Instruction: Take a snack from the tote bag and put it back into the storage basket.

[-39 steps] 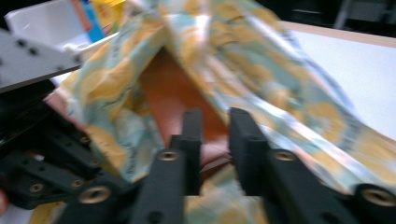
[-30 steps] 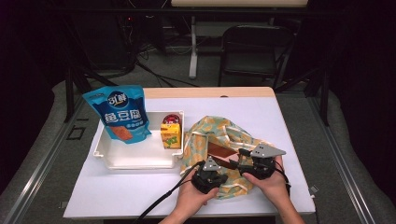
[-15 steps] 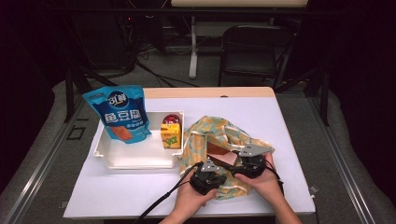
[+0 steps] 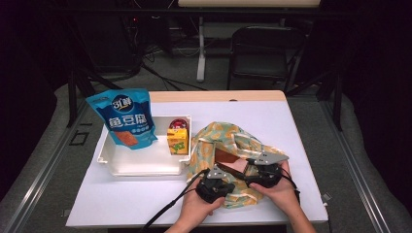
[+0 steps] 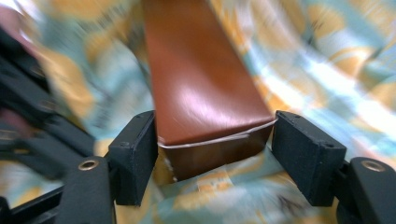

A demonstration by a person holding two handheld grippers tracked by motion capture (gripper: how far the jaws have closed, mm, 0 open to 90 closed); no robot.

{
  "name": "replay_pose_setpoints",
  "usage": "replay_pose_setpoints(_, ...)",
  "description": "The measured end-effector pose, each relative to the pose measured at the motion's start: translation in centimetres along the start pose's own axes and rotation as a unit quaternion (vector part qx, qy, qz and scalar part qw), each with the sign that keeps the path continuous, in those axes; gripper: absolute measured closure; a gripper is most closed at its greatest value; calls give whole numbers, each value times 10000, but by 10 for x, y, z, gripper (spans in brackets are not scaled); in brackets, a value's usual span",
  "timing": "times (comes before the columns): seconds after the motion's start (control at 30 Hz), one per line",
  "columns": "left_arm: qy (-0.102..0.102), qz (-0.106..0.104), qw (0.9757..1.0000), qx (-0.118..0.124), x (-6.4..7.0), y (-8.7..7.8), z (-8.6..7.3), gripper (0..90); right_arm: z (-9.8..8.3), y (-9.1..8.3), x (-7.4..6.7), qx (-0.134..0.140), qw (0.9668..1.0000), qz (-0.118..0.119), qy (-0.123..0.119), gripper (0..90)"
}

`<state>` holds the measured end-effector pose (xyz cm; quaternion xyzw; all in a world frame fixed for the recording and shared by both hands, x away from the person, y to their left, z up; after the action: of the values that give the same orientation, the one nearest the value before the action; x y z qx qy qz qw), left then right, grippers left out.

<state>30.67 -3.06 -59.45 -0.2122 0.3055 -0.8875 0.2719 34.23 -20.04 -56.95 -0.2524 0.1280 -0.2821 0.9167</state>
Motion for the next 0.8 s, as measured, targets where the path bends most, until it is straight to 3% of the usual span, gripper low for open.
replay_pose_setpoints(0.07,0,8,10000,-27,0,0,0,871,5,-8,-5,179,9998,45,-83,335)
replay_pose_setpoints(0.13,2,17,10000,-28,0,1,0,872,8,-9,-6,131,9998,-20,-152,336)
replay_pose_setpoints(0.3,10,13,10000,-10,0,0,0,871,4,3,-1,-44,9999,-4,-95,362)
replay_pose_setpoints(0.43,-13,-10,10000,-17,-1,0,0,872,10,6,-12,74,9996,-3,-260,397)
replay_pose_setpoints(0.5,-24,-6,10000,-12,-1,0,0,872,11,10,-15,10,9995,-19,-317,399)
replay_pose_setpoints(0.8,32,11,10000,-13,0,0,0,872,1,36,-9,-550,9984,-7,-151,389)
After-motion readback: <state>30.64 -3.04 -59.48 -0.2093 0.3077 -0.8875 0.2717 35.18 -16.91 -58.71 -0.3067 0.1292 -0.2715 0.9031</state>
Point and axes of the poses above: each handheld gripper's, and its own axes: y roughly forward along the jaws, z roughly out of its top, x roughly to its right, the point moved 4 cm from there along y, roughly forward along the jaws, and after that the axes turned 7 degrees about z, right-handed, at the moved point
